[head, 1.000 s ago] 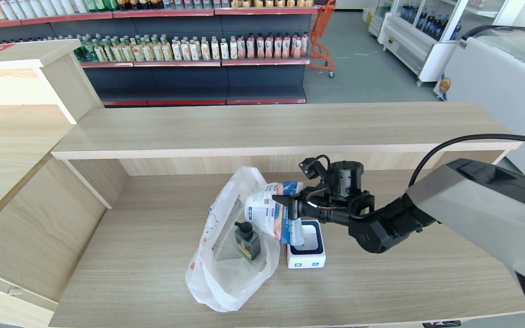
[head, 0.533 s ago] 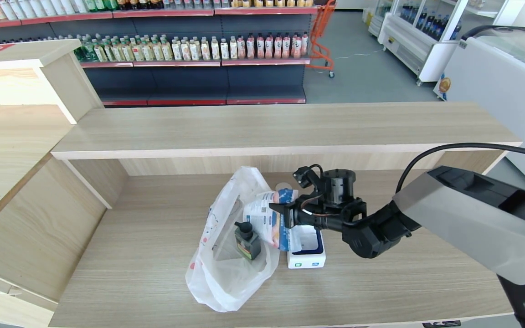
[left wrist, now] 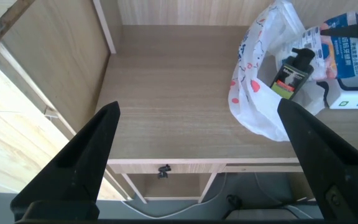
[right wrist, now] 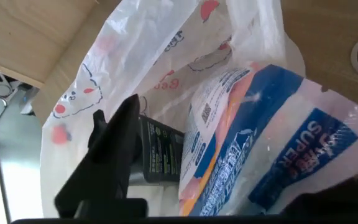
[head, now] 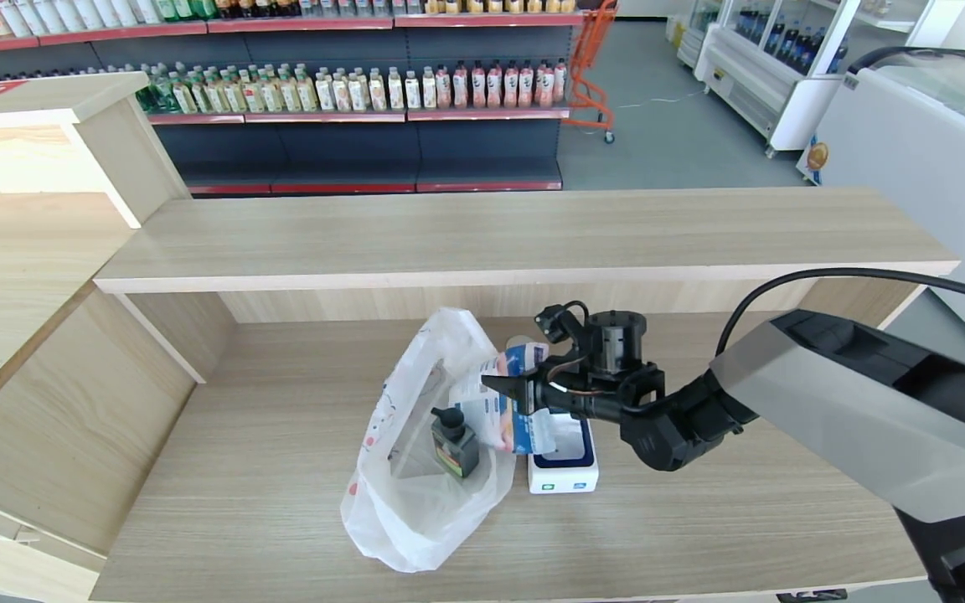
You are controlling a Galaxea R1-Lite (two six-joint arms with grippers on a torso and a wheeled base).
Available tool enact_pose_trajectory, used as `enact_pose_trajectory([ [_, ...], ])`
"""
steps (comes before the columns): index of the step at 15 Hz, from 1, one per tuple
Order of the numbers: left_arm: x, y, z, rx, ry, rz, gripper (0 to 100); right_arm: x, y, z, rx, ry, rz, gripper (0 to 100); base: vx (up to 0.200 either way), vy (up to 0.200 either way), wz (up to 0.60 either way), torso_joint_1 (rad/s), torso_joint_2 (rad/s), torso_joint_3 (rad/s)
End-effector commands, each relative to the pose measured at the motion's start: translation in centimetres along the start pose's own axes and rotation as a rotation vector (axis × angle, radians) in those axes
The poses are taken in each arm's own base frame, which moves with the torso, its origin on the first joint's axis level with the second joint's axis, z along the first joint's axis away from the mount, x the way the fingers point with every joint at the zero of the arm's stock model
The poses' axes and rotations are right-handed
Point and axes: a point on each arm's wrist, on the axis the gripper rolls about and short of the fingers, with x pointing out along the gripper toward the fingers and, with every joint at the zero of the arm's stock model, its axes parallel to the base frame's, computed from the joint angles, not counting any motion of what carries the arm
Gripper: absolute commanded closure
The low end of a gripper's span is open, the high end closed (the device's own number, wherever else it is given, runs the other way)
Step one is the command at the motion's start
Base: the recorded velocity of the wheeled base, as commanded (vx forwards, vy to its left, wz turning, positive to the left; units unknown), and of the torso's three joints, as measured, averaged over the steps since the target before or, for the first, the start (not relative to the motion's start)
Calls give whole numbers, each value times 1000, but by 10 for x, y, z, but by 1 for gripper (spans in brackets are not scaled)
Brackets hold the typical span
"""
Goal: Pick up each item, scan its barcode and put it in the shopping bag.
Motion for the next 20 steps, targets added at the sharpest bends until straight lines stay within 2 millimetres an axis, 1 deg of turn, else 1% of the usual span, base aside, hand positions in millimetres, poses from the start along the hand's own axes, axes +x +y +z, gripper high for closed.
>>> enact_pose_trajectory([
  [1, 0, 0, 0, -1, -1, 0, 0, 5, 4, 17, 40, -52, 17, 0, 0, 0, 0, 0, 0, 0],
  [3, 0, 0, 0, -1, -1, 0, 0, 8, 7, 34, 119, -104, 37, 0, 0, 0, 0, 0, 0, 0],
  [5, 0, 0, 0, -1, -1, 0, 0, 8, 12, 42, 174, -124, 57, 0, 0, 0, 0, 0, 0, 0],
  [6, 0, 0, 0, -1, -1, 0, 0, 8, 16, 44, 199, -125, 67, 0, 0, 0, 0, 0, 0, 0],
  [10, 0, 0, 0, -1, -1, 0, 0, 21, 38, 32, 241, -114, 122, 0, 0, 0, 0, 0, 0, 0],
  [11, 0, 0, 0, -1, -1, 0, 0, 22, 40, 33, 254, -130, 133, 0, 0, 0, 0, 0, 0, 0],
  [13, 0, 0, 0, -1, -1, 0, 0, 19, 41, 36, 257, -136, 134, 0, 0, 0, 0, 0, 0, 0],
  [14, 0, 0, 0, 1, -1, 0, 0, 14, 41, 40, 256, -141, 129, 0, 0, 0, 0, 0, 0, 0],
  [16, 0, 0, 0, -1, -1, 0, 0, -8, 34, 50, 275, -145, 98, 0, 0, 0, 0, 0, 0, 0],
  [17, 0, 0, 0, -1, -1, 0, 0, -37, 30, 54, 299, -128, 59, 0, 0, 0, 0, 0, 0, 0],
  [18, 0, 0, 0, 1, -1, 0, 0, -55, 30, 56, 306, -120, 39, 0, 0, 0, 0, 0, 0, 0],
  [20, 0, 0, 0, -1, -1, 0, 0, -122, 40, 58, 301, -99, -27, 0, 0, 0, 0, 0, 0, 0],
])
